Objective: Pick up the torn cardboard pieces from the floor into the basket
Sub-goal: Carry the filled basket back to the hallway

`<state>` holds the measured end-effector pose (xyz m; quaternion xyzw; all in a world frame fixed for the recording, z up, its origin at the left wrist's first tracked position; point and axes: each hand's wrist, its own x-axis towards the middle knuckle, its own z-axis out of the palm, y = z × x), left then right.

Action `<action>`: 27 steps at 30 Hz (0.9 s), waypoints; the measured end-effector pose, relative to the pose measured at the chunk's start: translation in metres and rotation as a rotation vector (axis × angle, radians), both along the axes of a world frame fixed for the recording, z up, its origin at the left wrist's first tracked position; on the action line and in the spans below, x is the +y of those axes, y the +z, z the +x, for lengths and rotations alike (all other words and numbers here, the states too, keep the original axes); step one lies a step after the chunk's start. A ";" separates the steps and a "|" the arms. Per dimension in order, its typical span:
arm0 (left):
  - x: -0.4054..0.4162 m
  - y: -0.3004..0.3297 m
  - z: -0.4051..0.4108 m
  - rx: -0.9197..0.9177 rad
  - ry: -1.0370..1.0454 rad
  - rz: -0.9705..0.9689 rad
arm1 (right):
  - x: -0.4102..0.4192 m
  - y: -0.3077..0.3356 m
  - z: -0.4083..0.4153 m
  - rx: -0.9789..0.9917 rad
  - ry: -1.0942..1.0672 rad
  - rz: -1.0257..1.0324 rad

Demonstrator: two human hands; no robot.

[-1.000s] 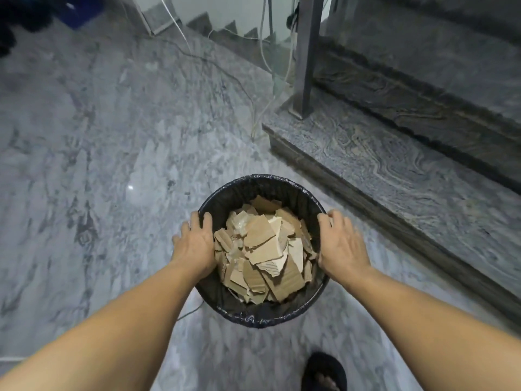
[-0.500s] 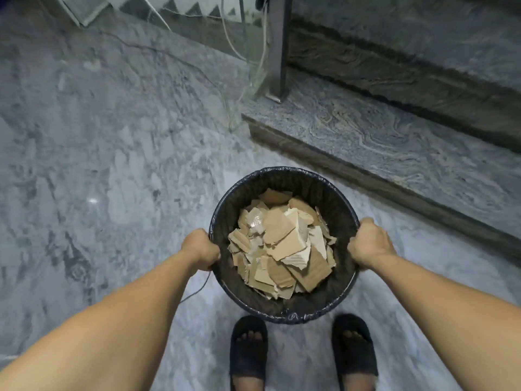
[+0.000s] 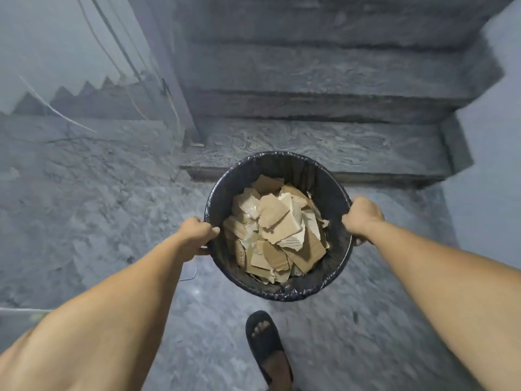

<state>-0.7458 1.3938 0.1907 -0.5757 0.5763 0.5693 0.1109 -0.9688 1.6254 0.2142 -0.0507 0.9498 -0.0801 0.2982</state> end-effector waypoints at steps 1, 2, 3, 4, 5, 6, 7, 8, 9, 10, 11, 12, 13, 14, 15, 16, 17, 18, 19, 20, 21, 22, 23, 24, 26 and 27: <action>0.002 0.009 -0.002 0.010 -0.007 -0.014 | 0.009 0.011 0.003 -0.014 -0.030 -0.008; 0.005 0.023 -0.006 0.026 -0.025 -0.028 | 0.022 0.028 0.008 -0.025 -0.077 -0.026; 0.007 0.032 -0.007 0.032 -0.039 -0.032 | 0.029 0.036 0.012 -0.039 -0.104 -0.039; 0.012 0.044 -0.009 0.045 -0.067 -0.044 | 0.043 0.049 0.018 -0.038 -0.154 -0.069; 0.015 0.053 -0.010 0.048 -0.086 -0.050 | 0.053 0.058 0.023 -0.045 -0.199 -0.111; 0.023 0.065 -0.010 0.066 -0.109 -0.061 | 0.067 0.070 0.030 -0.049 -0.253 -0.169; 0.029 0.076 -0.008 0.073 -0.132 -0.067 | 0.079 0.078 0.037 -0.080 -0.306 -0.222; 0.039 0.091 -0.008 0.084 -0.173 -0.077 | 0.098 0.090 0.047 -0.107 -0.383 -0.282; 0.044 0.102 -0.008 0.087 -0.198 -0.084 | 0.110 0.101 0.055 -0.129 -0.448 -0.336; 0.054 0.115 -0.007 0.102 -0.231 -0.085 | 0.129 0.117 0.067 -0.124 -0.506 -0.376; 0.060 0.126 -0.006 0.115 -0.251 -0.078 | 0.140 0.130 0.076 -0.119 -0.535 -0.407; 0.068 0.139 -0.006 0.137 -0.279 -0.069 | 0.155 0.146 0.087 -0.098 -0.547 -0.425; 0.075 0.151 -0.007 0.156 -0.299 -0.054 | 0.166 0.160 0.096 -0.073 -0.555 -0.435; 0.083 0.163 -0.007 0.178 -0.323 -0.042 | 0.180 0.174 0.109 -0.047 -0.580 -0.440; 0.089 0.172 -0.009 0.205 -0.326 -0.025 | 0.189 0.182 0.115 -0.029 -0.603 -0.462; 0.097 0.183 -0.010 0.229 -0.339 -0.006 | 0.201 0.192 0.126 -0.008 -0.652 -0.485; 0.103 0.191 -0.012 0.241 -0.349 0.011 | 0.210 0.199 0.133 0.002 -0.698 -0.507; 0.108 0.200 -0.015 0.245 -0.375 0.019 | 0.219 0.209 0.143 0.023 -0.760 -0.528; 0.112 0.205 -0.017 0.254 -0.391 0.031 | 0.227 0.214 0.151 0.040 -0.810 -0.553; 0.115 0.213 -0.021 0.273 -0.417 0.048 | 0.234 0.222 0.161 0.070 -0.853 -0.566; 0.118 0.218 -0.025 0.285 -0.436 0.072 | 0.241 0.226 0.171 0.083 -0.885 -0.564; 0.122 0.226 -0.032 0.304 -0.475 0.094 | 0.247 0.233 0.184 0.111 -0.933 -0.552; 0.126 0.230 -0.036 0.323 -0.507 0.106 | 0.252 0.235 0.195 0.136 -0.962 -0.528; 0.130 0.233 -0.040 0.334 -0.524 0.106 | 0.255 0.240 0.206 0.163 -0.985 -0.503; 0.138 0.247 -0.042 0.339 -0.600 0.124 | 0.255 0.251 0.233 0.211 -1.078 -0.499; 0.142 0.252 -0.045 0.354 -0.649 0.125 | 0.254 0.257 0.243 0.229 -1.124 -0.497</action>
